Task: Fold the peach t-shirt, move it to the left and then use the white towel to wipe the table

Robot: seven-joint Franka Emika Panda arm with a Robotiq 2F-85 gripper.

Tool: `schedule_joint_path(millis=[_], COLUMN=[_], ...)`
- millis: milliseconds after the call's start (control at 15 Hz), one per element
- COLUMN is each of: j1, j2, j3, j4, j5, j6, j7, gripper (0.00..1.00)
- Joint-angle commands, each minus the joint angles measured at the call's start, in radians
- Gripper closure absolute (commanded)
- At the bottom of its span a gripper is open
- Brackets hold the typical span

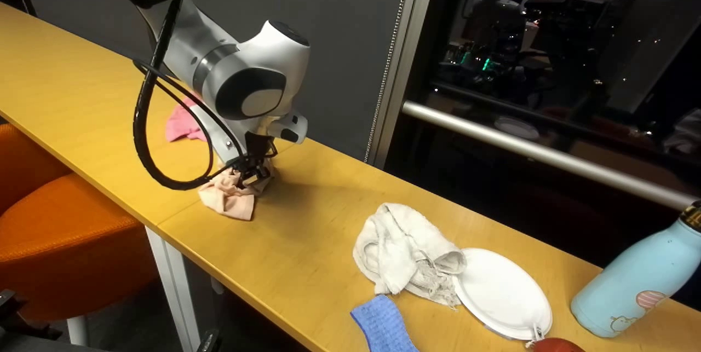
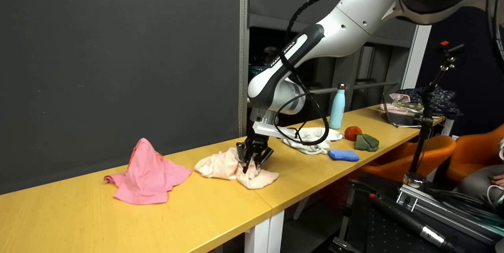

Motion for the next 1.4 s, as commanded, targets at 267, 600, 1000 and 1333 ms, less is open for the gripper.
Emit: schedule_joint_path(millis=[267,600,1000,1333], j1=[0.1,0.159,0.219,0.268], j2=[0.137,0.203,0.296,0.371], j3=[0.004,0.032,0.047,0.051], j4=[0.304,0.512,0.722,0.862], j5=[-0.048,-0.06,-0.083,-0.118], j6=[-0.194,-0.347,-0.504,-0.573], j7=[0.017,0.007,-0.001,-0.008], gripper=[0.98,0.97,0.97,0.86])
